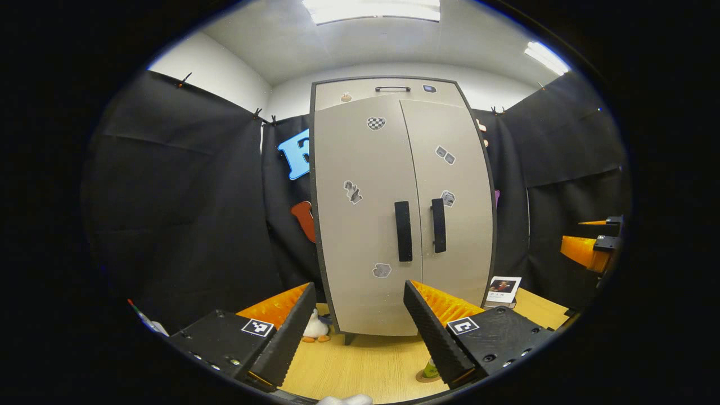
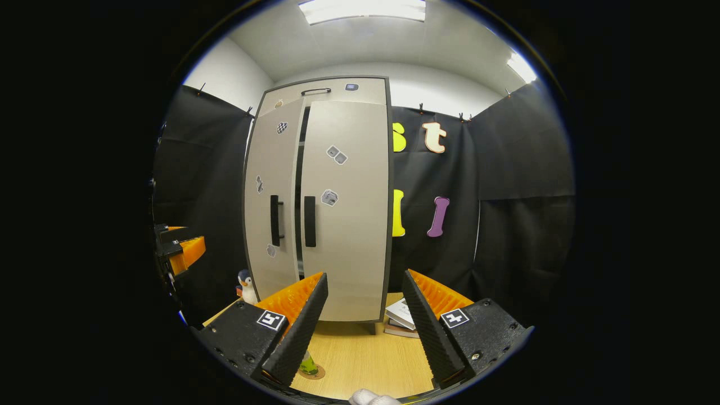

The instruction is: Grasp the bottle in the cabinet with the left hand and place it on the coaster, then close the right door with the right hand and the left door with the left hand.

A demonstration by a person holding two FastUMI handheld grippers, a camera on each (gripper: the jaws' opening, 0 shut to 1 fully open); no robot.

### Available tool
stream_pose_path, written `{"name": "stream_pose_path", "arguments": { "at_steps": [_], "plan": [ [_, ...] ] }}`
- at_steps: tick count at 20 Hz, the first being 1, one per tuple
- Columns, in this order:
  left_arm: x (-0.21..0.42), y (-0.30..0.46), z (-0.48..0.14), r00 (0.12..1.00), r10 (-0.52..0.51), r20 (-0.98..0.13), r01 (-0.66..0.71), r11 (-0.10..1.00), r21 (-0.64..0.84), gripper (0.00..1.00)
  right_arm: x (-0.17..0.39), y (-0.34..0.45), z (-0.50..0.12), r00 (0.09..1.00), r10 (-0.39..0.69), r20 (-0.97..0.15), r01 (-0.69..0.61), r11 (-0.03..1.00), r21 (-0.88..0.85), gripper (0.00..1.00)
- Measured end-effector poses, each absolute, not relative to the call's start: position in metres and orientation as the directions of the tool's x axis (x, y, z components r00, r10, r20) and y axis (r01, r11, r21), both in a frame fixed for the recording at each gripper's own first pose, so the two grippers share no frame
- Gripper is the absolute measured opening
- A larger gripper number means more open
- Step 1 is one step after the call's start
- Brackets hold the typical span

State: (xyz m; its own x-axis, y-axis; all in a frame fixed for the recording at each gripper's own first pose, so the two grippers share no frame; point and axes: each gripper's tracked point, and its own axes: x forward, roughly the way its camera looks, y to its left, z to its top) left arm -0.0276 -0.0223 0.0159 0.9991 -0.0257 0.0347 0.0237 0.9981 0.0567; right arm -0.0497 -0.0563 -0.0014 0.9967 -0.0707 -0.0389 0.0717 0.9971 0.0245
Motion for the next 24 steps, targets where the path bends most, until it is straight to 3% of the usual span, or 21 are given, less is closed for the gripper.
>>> {"name": "stream_pose_path", "arguments": {
  "at_steps": [24],
  "plan": [
    [-0.002, -0.010, 0.008, 0.998, -0.056, 0.021, 0.055, 0.996, 0.065, 0.96, -0.030, -0.038, -0.007, 0.994, -0.100, -0.034, 0.101, 0.995, 0.024, 0.82]
  ]
}}
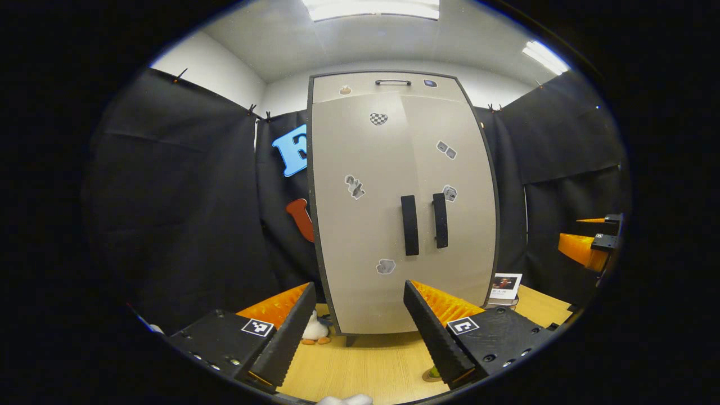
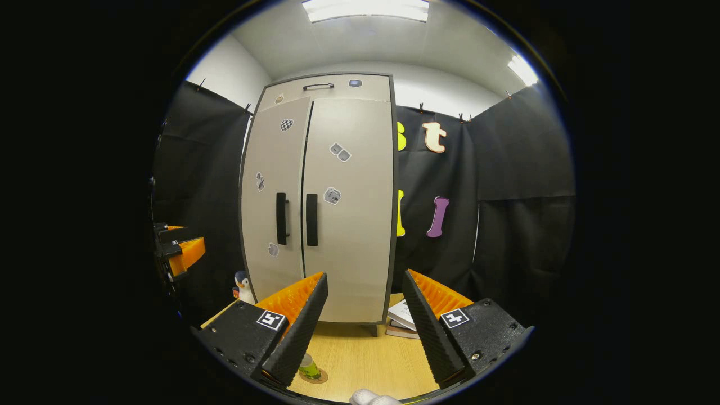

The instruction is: Grasp the bottle in the cabinet with the left hand and place it on the coaster, then close the right door with the right hand and the left door with the left hand.

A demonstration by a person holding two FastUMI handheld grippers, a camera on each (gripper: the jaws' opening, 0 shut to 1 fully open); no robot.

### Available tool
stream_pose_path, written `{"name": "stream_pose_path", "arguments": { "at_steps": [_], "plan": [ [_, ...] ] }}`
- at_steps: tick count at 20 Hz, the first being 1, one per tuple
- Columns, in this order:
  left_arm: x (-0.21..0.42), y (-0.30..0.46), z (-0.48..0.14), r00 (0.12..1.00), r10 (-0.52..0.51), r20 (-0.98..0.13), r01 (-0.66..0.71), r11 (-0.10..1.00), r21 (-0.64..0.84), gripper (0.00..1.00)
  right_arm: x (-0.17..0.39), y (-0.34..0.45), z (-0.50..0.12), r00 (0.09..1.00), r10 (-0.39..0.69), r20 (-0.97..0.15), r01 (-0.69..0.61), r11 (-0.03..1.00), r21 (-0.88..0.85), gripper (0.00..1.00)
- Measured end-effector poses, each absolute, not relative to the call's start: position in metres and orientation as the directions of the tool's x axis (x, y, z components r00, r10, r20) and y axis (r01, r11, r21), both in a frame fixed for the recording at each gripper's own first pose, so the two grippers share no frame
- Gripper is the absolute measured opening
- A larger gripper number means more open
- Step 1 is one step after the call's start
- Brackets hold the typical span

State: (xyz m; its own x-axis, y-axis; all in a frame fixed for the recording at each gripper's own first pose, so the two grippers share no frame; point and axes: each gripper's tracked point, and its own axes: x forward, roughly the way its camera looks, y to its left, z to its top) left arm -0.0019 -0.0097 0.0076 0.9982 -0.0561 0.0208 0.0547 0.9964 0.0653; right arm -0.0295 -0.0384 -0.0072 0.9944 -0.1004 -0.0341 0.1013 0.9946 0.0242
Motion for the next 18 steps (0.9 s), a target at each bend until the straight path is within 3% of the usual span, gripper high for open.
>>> {"name": "stream_pose_path", "arguments": {
  "at_steps": [18],
  "plan": [
    [-0.0022, -0.0112, 0.0082, 0.999, -0.039, 0.022, 0.037, 0.997, 0.070, 0.96, -0.0268, -0.0386, -0.0072, 0.996, -0.082, -0.027, 0.083, 0.996, 0.029, 0.82]
  ]
}}
